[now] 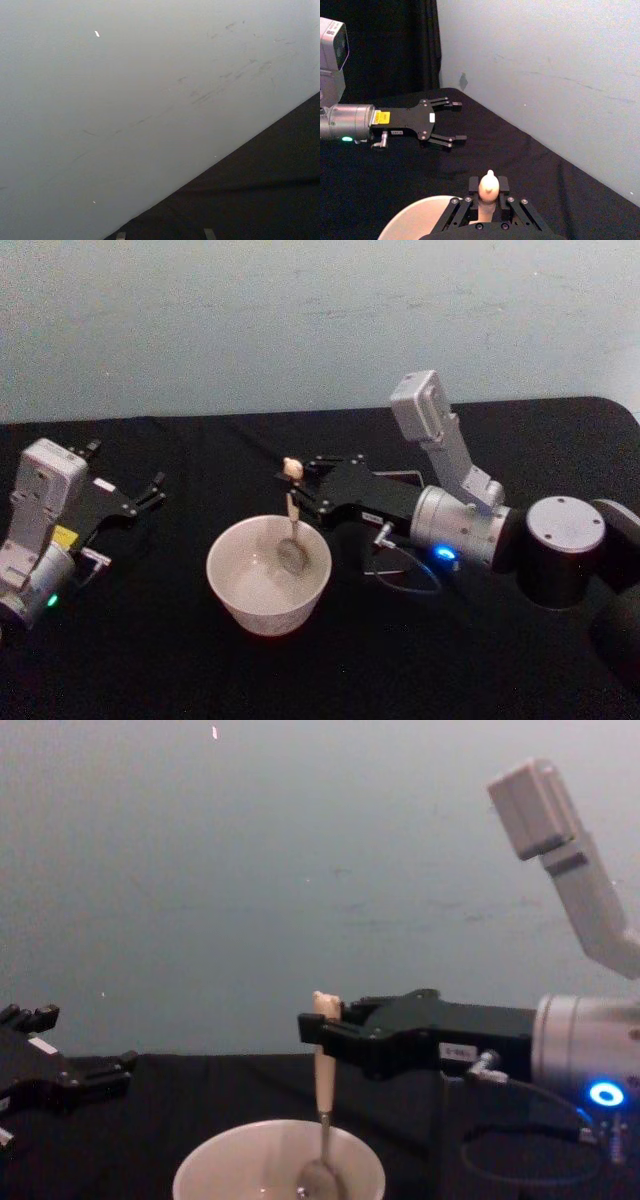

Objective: Pick up the stirring spoon with one hand, stir inside the cup, then place it back in its original position.

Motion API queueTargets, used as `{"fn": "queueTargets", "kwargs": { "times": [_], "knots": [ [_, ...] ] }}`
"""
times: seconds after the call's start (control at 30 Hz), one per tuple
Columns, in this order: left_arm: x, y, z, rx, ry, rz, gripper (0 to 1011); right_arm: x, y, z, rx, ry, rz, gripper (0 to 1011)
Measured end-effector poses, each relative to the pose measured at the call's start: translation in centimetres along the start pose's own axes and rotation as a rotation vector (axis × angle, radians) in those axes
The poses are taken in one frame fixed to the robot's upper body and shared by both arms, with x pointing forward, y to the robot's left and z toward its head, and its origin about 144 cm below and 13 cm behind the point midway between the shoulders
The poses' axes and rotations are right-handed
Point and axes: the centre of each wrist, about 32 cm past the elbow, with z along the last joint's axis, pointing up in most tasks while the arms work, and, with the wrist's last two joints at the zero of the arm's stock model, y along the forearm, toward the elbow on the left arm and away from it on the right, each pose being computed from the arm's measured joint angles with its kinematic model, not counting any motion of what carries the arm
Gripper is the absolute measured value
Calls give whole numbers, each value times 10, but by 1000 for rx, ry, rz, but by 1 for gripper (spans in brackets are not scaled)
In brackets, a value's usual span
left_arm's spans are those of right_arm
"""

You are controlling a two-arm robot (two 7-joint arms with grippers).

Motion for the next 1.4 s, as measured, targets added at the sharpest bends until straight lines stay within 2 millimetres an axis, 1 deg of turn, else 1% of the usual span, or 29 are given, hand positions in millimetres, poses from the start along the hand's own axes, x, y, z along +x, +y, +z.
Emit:
{"fn": "queueTargets", "kwargs": {
  "times": [0.2, 0.3, 0.43, 0.6, 0.83, 1.03, 1.23, 1.4],
  "knots": [
    [0, 0, 0, 0, 0, 0, 1001, -1, -17, 1, 0, 4, 9, 221],
    [0, 0, 0, 0, 0, 0, 1002, -4, -27, 1, 1, 14, 31, 221],
    [0, 0, 0, 0, 0, 0, 1001, -11, -33, 2, 9, 27, 56, 221],
    [0, 0, 0, 0, 0, 0, 1001, -19, -34, 2, 10, 36, 86, 221],
    [0, 0, 0, 0, 0, 0, 1001, -29, -28, 0, 6, 43, 126, 221],
    [0, 0, 0, 0, 0, 0, 1002, -33, -15, 1, 12, 45, 147, 221],
    [0, 0, 0, 0, 0, 0, 1001, -30, 0, 3, 23, 38, 138, 221],
    [0, 0, 0, 0, 0, 0, 1001, -22, 10, 4, 22, 26, 106, 221]
  ]
}}
